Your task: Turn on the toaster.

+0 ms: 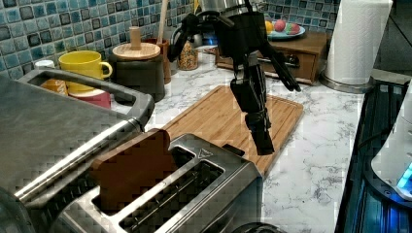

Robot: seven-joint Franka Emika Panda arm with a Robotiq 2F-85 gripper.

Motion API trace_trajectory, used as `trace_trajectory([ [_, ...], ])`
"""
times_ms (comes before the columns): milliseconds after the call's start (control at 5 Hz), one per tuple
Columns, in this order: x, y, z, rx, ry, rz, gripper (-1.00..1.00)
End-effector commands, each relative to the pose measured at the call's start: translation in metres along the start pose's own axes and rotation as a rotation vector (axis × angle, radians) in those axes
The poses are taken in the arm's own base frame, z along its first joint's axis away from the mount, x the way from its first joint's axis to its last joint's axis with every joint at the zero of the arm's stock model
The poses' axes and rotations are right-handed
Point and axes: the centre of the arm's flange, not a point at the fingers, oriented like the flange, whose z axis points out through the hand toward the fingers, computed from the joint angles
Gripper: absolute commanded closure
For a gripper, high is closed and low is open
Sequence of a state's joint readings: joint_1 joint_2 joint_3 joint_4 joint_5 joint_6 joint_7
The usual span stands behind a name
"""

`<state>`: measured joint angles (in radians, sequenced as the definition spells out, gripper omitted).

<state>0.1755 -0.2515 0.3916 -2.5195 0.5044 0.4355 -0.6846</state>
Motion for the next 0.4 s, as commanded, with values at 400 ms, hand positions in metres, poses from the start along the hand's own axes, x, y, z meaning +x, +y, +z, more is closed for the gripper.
trace_trajectory([
  [400,0.015,-0.056,-0.081,0.114,0.163,-0.157,1.0],
])
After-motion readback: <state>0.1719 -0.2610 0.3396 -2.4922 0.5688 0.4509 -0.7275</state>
